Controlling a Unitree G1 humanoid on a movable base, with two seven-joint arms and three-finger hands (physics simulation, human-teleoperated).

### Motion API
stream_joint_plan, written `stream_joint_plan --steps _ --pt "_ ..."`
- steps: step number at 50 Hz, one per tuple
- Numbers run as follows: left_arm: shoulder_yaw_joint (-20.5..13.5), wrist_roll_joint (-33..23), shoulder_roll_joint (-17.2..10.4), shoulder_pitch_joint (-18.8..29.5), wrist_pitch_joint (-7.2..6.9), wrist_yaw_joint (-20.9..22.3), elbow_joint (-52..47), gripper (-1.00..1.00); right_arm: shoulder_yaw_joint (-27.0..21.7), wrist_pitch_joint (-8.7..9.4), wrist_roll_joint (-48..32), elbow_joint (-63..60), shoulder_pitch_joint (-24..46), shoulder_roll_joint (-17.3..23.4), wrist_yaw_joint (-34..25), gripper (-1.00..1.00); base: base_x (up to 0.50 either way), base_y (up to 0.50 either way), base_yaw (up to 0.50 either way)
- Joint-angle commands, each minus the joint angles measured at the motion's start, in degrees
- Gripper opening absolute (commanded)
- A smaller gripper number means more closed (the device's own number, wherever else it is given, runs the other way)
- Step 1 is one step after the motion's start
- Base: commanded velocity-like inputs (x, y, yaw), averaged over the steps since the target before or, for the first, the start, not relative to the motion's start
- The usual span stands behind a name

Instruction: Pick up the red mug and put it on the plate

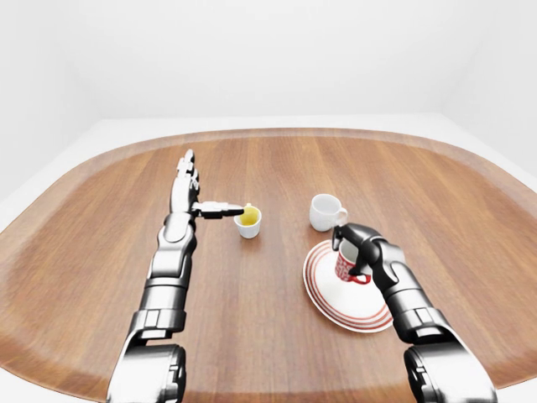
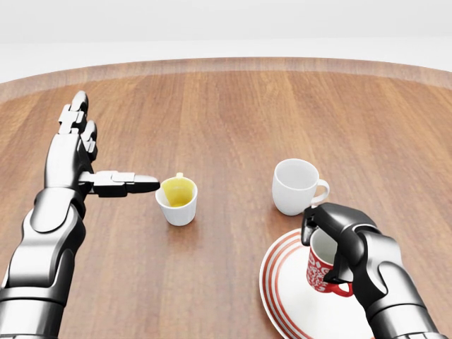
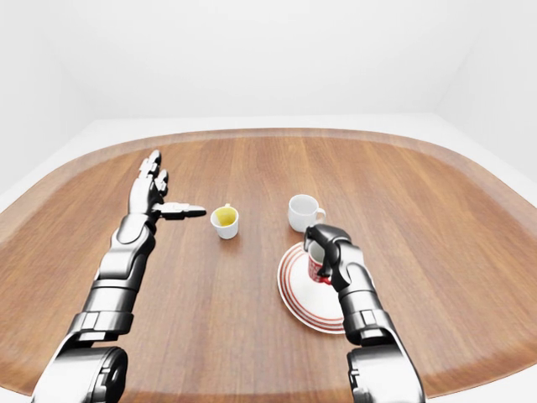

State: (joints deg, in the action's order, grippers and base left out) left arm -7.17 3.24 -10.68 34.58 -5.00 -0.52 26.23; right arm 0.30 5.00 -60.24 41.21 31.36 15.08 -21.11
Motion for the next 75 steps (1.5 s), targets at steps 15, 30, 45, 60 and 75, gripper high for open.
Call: stream_joint_plan --steps 15,30,45,60,75 --pt "0.1 0.0 0.2 -0.1 0.0 0.0 1.2 1.0 1.0 0.0 2.6 12.4 2.4 0.0 8.1 -1.0 0.0 0.0 0.0" --pt "0.1 0.1 0.2 -0.3 0.0 0.0 0.3 1.0 1.4 0.0 2.6 10.8 1.6 0.3 7.0 1.0 0.0 0.0 0.0" --pt "0.0 0.0 0.0 -0.3 0.0 0.0 -0.4 1.0 1.2 0.0 2.2 9.5 1.8 0.2 6.2 1.0 0.0 0.0 0.0" --pt "0.0 -0.1 0.0 -0.1 0.0 -0.1 -1.1 1.0 1.1 0.0 1.7 7.7 1.8 0.1 5.1 1.0 0.0 0.0 0.0" --pt "0.1 -0.2 0.3 -0.4 0.0 -0.1 -2.6 1.0 0.0 0.0 -2.6 -9.0 -0.6 0.0 -5.9 1.0 0.0 0.0 0.0"
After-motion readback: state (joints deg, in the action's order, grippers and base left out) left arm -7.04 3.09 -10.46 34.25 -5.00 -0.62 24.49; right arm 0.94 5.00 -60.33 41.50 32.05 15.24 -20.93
